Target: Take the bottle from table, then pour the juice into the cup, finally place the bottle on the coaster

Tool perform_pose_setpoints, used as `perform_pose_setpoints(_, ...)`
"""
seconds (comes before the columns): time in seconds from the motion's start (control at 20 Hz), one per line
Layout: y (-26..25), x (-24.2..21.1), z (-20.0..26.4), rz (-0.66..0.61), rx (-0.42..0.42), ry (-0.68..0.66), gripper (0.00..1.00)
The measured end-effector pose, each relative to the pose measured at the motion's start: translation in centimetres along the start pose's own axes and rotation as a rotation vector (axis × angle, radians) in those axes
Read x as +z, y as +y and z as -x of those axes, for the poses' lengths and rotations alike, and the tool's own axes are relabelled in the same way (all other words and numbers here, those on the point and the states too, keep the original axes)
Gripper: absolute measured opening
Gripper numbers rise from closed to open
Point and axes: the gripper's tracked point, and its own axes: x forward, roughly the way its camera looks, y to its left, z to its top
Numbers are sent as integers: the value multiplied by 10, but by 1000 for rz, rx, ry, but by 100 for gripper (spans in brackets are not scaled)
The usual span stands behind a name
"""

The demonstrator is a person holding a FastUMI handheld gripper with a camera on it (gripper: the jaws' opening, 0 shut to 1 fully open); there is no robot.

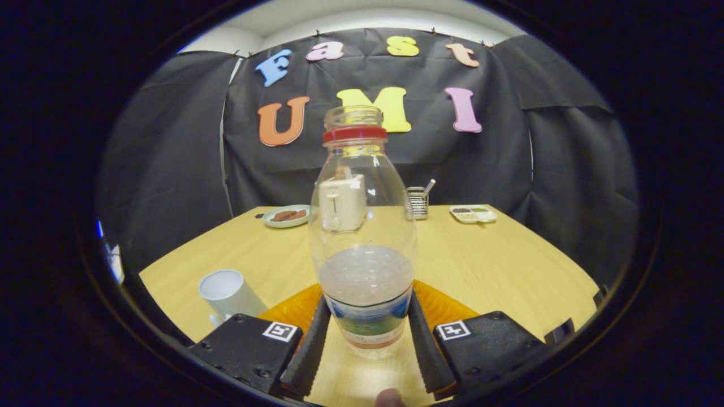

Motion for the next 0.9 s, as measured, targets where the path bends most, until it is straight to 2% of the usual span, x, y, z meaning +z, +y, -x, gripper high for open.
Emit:
perform_pose_setpoints(0.4, -3, 24, 5, 267, -111, -36, 72)
perform_pose_setpoints(0.6, -8, 34, 5, 475, -194, -60, 72)
perform_pose_setpoints(0.9, -2, 34, -2, 760, -256, -70, 73)
